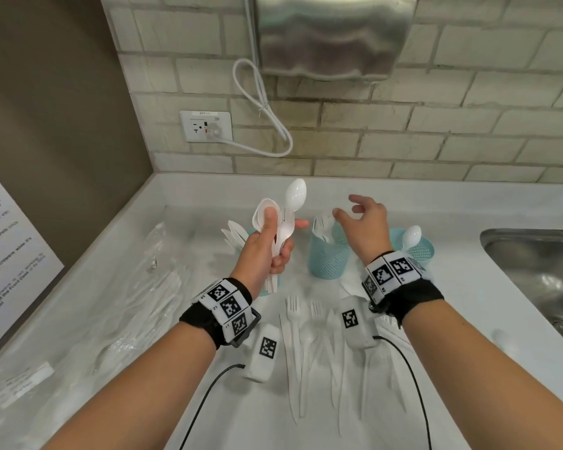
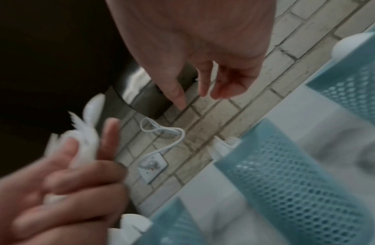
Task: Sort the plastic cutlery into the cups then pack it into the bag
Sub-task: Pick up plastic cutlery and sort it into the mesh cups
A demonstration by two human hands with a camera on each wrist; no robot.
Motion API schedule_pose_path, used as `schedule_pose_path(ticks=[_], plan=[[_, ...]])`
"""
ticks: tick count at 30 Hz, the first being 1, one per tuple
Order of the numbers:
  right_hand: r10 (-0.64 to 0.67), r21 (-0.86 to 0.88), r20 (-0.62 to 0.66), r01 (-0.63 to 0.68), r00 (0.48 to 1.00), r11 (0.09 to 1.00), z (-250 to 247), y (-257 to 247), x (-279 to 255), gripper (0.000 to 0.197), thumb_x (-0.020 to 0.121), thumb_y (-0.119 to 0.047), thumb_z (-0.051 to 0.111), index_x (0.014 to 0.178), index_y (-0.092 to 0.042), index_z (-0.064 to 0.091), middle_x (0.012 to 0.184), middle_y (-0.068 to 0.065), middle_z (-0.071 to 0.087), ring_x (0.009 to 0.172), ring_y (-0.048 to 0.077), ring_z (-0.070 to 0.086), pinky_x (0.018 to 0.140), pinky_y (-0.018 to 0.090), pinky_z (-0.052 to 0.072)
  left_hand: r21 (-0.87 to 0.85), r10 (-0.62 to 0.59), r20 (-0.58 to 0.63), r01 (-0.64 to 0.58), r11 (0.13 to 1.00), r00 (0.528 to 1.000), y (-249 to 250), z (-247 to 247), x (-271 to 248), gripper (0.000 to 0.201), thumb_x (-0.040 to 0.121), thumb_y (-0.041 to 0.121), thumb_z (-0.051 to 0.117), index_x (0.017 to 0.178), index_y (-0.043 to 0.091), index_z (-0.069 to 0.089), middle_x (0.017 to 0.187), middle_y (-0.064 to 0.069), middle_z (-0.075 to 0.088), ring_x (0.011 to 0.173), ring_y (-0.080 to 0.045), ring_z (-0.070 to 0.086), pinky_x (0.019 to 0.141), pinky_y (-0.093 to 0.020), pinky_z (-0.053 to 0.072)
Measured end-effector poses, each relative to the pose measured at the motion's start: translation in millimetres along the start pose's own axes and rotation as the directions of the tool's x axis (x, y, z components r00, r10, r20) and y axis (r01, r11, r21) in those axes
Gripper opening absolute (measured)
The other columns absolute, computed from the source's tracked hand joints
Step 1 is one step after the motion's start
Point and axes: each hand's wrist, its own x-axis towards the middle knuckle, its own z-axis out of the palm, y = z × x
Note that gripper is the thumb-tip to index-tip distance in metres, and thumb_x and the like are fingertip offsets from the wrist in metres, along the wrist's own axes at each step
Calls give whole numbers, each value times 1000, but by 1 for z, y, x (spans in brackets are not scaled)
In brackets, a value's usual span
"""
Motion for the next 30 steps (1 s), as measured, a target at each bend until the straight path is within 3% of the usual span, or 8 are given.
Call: schedule_pose_path(ticks=[5, 9, 13, 18, 21, 24, 26, 30], plan=[[-219, 372, 76, 176, 973, 911, 4, -38, -49, 9, 87, -25, 65, 87, -15, 63, 88, 0, 65, 72, 11, 52, 70, 23, 43, -4, -13, -26, 13, 1000, 1000, -2, 1, 0, 64, 95, 62, 23, 99, 15, 67, 61, 2, 39, 45, -7, 24, 44, -22, 16], [-303, 273, 126, 261, 944, 926, 20, -36, -63, 12, 79, -21, 73, 84, -23, 62, 89, -1, 62, 74, 7, 53, 69, 20, 44, 56, -28, -54, 31, 998, 998, -2, 4, -2, 59, 95, 62, 26, 90, 12, 57, 60, 4, 42, 44, -8, 28, 44, -21, 21], [-230, 317, 122, 182, 965, 931, 26, -30, -58, 22, 84, -12, 67, 78, -27, 52, 79, -8, 59, 66, -4, 52, 66, 10, 43, 114, -8, -47, 13, 993, 999, -2, 2, -4, 42, 100, 48, 33, 83, 14, 51, 63, 3, 44, 42, -7, 30, 44, -21, 23], [-206, 495, 60, 151, 977, 856, 19, -41, -56, 20, 98, -10, 44, 88, -25, 36, 89, 17, 66, 73, 16, 64, 65, 20, 51, 224, 72, -130, -42, 974, 989, -4, -1, -1, 34, 102, 38, 35, 105, 10, 55, 74, -1, 58, 40, -9, 45, 40, -19, 36], [-281, 545, 30, 220, 959, 809, 10, -52, -55, 16, 100, -16, 40, 95, -31, 38, 79, 13, 57, 69, 22, 63, 62, 28, 54, 288, 106, -156, -58, 956, 982, -7, -1, 1, 31, 102, 36, 37, 107, 9, 53, 70, 1, 56, 39, -9, 43, 41, -20, 35], [-296, 506, 70, 222, 953, 834, 12, -56, -57, 6, 98, -31, 43, 103, -33, 41, 75, -3, 48, 63, 10, 48, 62, 28, 42, 383, 182, -175, -103, 918, 968, -11, 3, 4, 23, 101, 36, 40, 101, 17, 53, 65, 2, 50, 49, -10, 42, 52, -25, 37], [-200, 493, 121, 116, 972, 862, 14, -58, -59, 26, 91, -43, 54, 106, -24, 44, 76, -10, 53, 62, 3, 48, 63, 23, 39, 470, 235, -180, -126, 874, 955, -14, 3, 8, 24, 99, 39, 41, 107, 19, 52, 72, -1, 55, 61, -15, 50, 64, -34, 44], [-131, 327, 182, 66, 975, 943, 19, -54, -67, 36, 74, -41, 75, 80, -10, 58, 68, -2, 59, 59, 8, 51, 60, 22, 41, 594, 276, -115, -157, 789, 954, -22, 7, 12, 45, 94, 47, 36, 130, 21, 45, 107, -3, 67, 98, -18, 64, 88, -40, 52]])
